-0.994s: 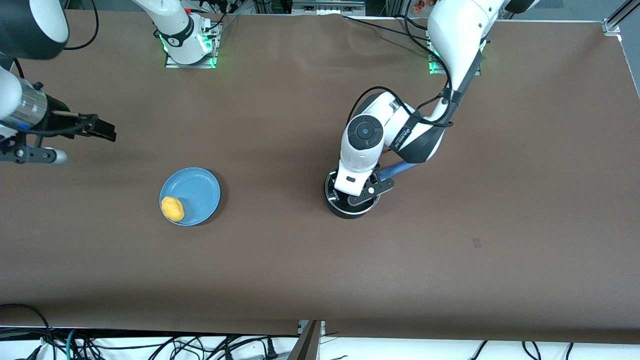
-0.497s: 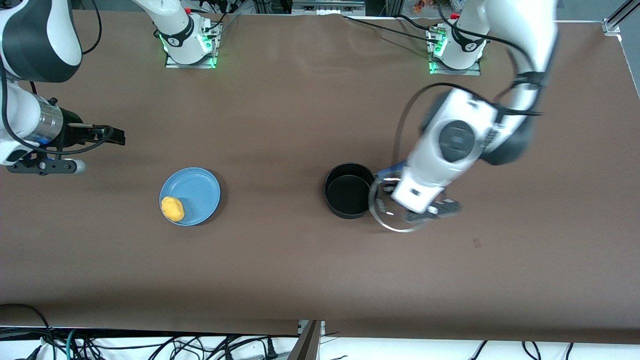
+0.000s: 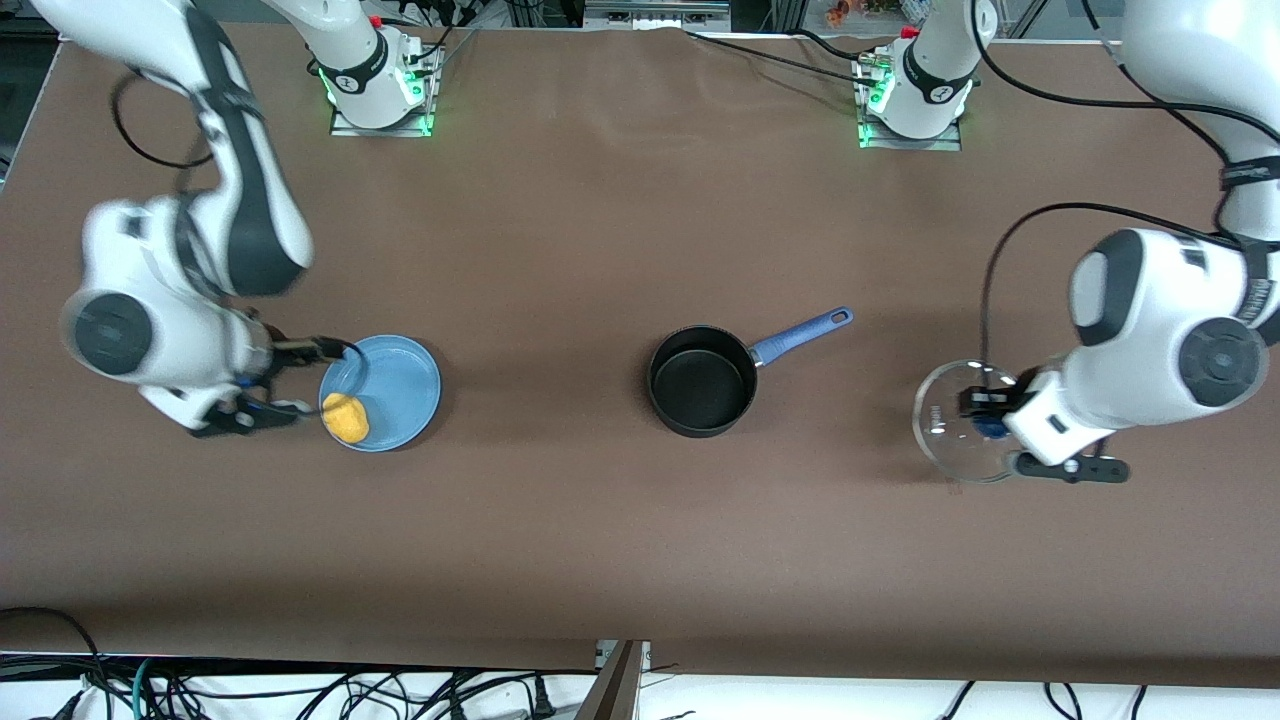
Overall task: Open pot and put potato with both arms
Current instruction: 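Lift the lid with the left gripper while the right gripper reaches the potato, then lower the lid with the left gripper while the right gripper grasps the potato, then carry the potato into the saucepan with the right gripper and release it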
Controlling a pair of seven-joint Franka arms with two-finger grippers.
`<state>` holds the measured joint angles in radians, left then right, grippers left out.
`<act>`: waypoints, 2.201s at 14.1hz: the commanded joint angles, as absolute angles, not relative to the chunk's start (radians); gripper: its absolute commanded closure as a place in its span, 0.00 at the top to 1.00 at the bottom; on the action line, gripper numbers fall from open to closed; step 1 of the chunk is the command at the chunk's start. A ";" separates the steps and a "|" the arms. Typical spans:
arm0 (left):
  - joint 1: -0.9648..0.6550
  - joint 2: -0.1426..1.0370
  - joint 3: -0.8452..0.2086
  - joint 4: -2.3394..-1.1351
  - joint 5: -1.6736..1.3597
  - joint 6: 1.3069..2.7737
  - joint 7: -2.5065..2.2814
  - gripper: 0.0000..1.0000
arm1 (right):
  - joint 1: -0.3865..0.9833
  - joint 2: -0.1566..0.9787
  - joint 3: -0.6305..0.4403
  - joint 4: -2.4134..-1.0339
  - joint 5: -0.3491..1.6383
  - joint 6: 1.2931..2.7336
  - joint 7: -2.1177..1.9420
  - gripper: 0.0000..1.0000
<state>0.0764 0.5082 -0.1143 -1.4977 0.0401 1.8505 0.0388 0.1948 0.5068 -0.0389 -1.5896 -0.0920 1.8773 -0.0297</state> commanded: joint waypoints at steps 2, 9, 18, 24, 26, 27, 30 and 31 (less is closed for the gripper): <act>0.103 0.476 -0.032 -1.630 0.021 1.975 0.242 0.40 | 0.213 0.644 -0.044 -1.569 -0.152 2.051 -0.139 1.00; 0.173 0.523 -0.006 -1.833 0.020 2.310 0.290 0.40 | 0.175 0.692 -0.049 -1.572 -0.156 2.120 -0.244 1.00; 0.178 0.509 -0.011 -1.743 0.018 2.171 0.218 1.00 | 0.189 0.700 -0.041 -1.591 -0.141 2.123 -0.216 0.29; 0.124 0.300 -0.032 -1.606 0.020 1.824 0.106 1.00 | 0.208 0.675 -0.035 -1.519 -0.089 2.062 -0.141 0.00; 0.109 0.217 -0.032 -1.597 0.020 1.752 0.097 1.00 | 0.242 0.681 -0.032 -1.456 -0.019 1.999 -0.069 0.00; 0.098 0.175 -0.032 -1.592 0.020 1.705 0.060 1.00 | 0.273 0.680 -0.032 -1.439 0.017 1.981 -0.020 0.00; 0.081 0.086 -0.032 -1.589 0.020 1.616 0.000 1.00 | 0.357 0.689 -0.029 -1.384 0.157 1.967 0.171 0.00; 0.081 0.066 -0.031 -1.589 0.014 1.593 0.000 1.00 | 0.398 0.692 -0.023 -1.373 0.232 1.980 0.257 0.00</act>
<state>0.0935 0.1138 -0.0409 -1.5740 0.0363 1.6311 0.0201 0.3399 0.6815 -0.0262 -1.4133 0.1341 1.9912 0.1233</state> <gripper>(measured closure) 0.000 0.458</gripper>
